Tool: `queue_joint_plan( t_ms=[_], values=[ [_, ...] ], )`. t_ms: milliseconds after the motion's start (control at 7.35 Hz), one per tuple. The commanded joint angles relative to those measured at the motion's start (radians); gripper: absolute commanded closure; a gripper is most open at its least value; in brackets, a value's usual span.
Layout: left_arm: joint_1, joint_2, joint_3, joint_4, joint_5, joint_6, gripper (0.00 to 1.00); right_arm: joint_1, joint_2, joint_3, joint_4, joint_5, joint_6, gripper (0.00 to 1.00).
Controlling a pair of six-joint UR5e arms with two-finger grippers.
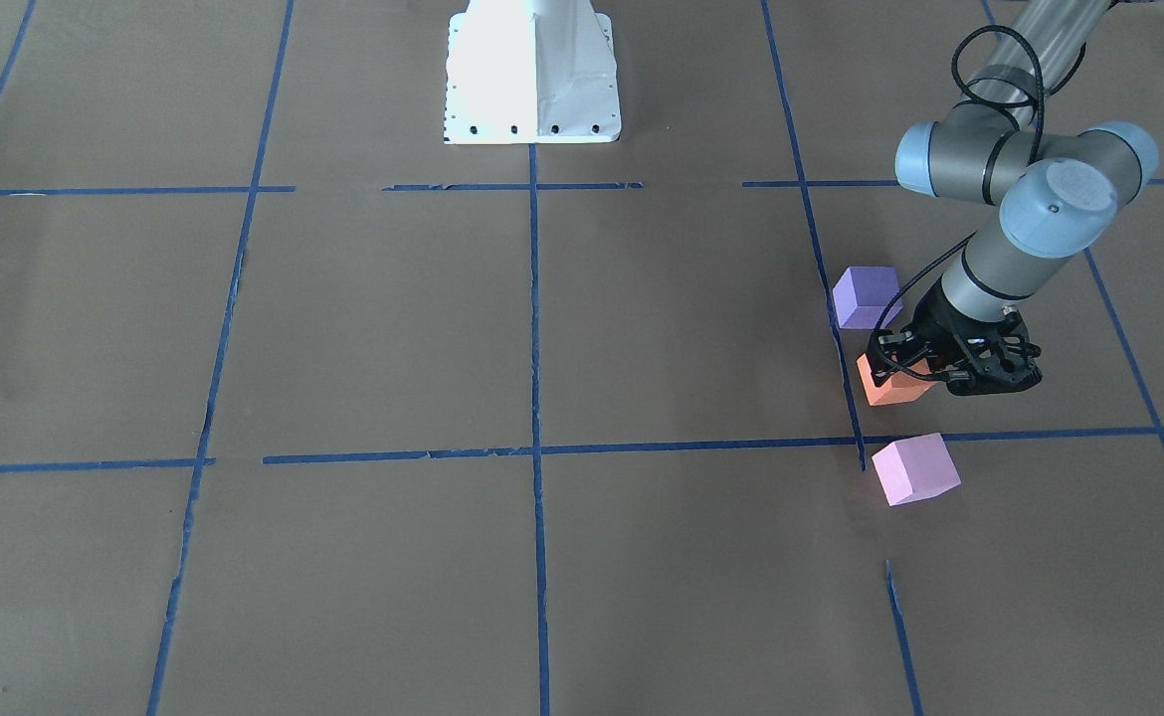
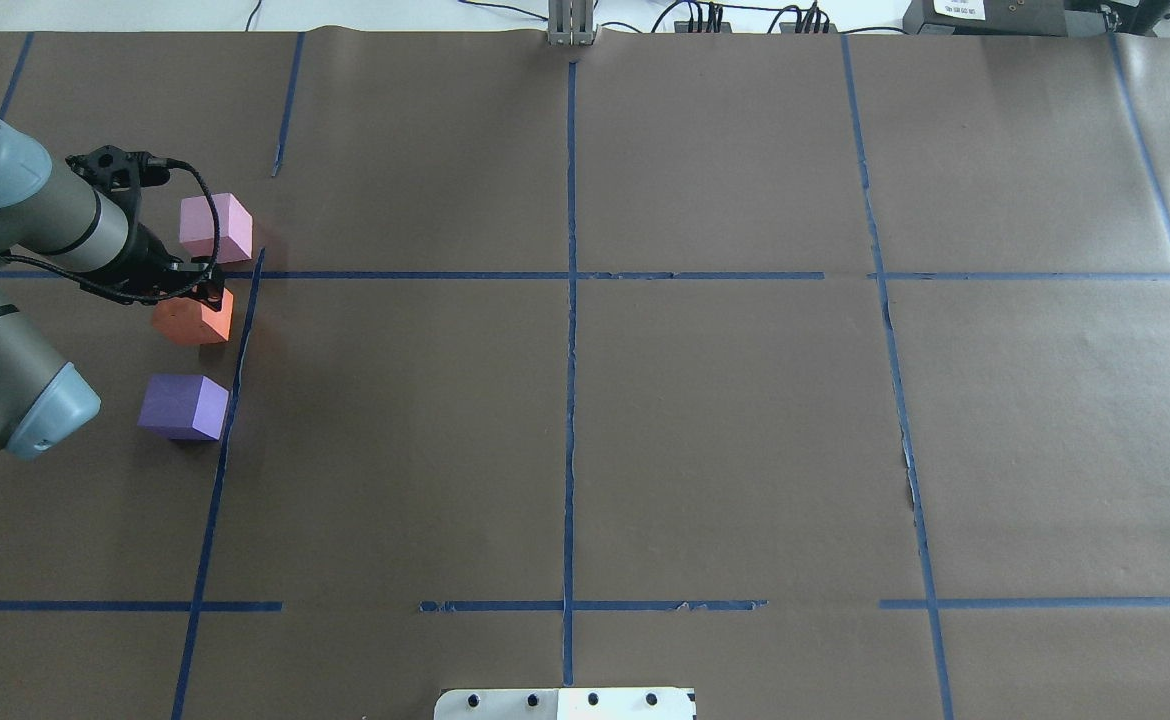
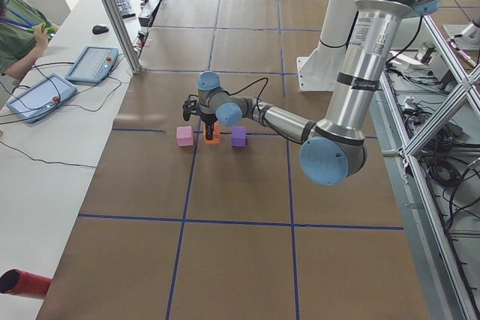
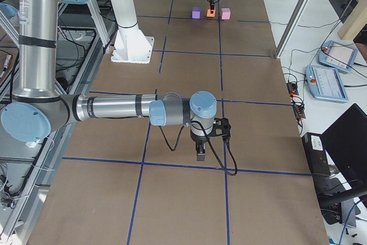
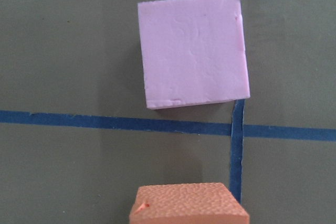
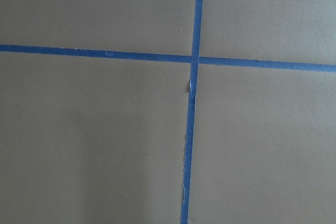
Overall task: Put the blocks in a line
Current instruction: 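Lower the orange cube onto the table and open the left gripper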
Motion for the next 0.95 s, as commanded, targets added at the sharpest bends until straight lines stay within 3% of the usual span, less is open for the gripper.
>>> queue_joint_plan(
  t_ms=[0, 136, 272, 408, 816],
  values=[
    [0.002, -0.001, 0.005, -0.002, -0.001, 0.001, 1.0, 0.0, 0.0, 0.0, 0.0, 0.0, 0.0, 0.0],
    [0.002, -0.001, 0.003, -0.002, -0.001, 0.001, 0.92, 0.0, 0.0, 0.0, 0.0, 0.0, 0.0, 0.0],
    [0.002, -0.001, 0.002, -0.002, -0.001, 0.003, 0.24, 0.0, 0.0, 0.0, 0.0, 0.0, 0.0, 0.0],
    [0.002, -0.001, -0.003, -0.002, -0.001, 0.0, 0.0, 0.0, 0.0, 0.0, 0.0, 0.0, 0.0, 0.0],
    [0.002, -0.001, -0.009, -0.002, -0.001, 0.003, 0.0, 0.0, 0.0, 0.0, 0.0, 0.0, 0.0, 0.0]
  ],
)
